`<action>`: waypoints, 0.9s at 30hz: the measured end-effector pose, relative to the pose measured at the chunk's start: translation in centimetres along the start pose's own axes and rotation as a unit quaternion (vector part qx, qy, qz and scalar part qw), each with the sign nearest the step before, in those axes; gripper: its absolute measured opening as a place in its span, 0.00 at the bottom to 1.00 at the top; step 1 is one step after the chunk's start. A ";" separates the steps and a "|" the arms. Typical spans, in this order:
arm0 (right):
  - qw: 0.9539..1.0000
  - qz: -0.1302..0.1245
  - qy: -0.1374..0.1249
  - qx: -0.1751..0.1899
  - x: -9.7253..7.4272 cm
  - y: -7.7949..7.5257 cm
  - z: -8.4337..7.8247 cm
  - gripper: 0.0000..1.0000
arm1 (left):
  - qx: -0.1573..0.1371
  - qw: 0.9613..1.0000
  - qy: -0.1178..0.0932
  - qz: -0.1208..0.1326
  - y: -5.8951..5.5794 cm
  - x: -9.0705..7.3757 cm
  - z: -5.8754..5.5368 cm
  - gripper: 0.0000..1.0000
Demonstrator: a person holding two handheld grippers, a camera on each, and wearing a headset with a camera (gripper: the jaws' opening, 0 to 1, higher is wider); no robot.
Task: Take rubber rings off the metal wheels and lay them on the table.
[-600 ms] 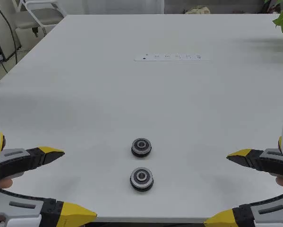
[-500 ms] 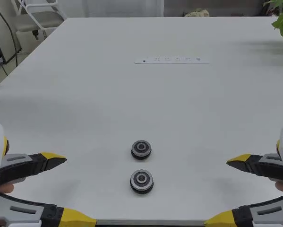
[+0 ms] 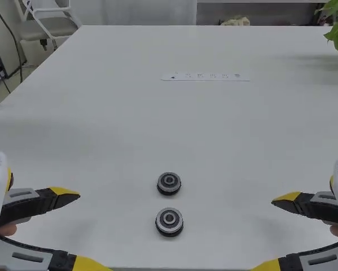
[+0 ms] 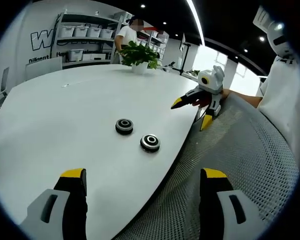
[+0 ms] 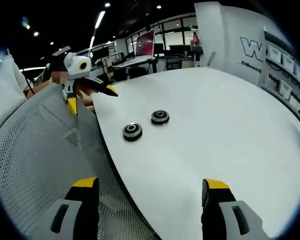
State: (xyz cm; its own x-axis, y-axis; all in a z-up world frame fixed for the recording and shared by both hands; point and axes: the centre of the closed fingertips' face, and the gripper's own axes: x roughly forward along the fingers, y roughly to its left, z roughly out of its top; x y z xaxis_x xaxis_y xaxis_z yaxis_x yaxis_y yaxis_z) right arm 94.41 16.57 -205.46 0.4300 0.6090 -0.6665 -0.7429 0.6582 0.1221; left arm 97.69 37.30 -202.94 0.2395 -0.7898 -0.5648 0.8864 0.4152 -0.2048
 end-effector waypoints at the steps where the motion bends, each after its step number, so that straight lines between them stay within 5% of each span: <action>1: 1.000 0.000 0.000 0.000 0.0 0.0 0.0 0.84 | 0.000 1.000 -0.001 0.000 0.0 0.0 0.0 0.92; 27: 1.000 0.000 -0.005 0.008 0.0 0.0 0.3 0.83 | -0.001 1.000 -0.003 -0.001 0.0 0.1 0.2 0.92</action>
State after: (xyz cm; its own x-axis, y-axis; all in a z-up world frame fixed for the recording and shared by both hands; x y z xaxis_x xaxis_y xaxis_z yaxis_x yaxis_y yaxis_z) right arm 94.57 16.68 -205.29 0.4360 0.6130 -0.6589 -0.7342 0.6657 0.1335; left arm 97.82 37.11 -202.82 0.2401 -0.7933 -0.5594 0.8864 0.4142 -0.2069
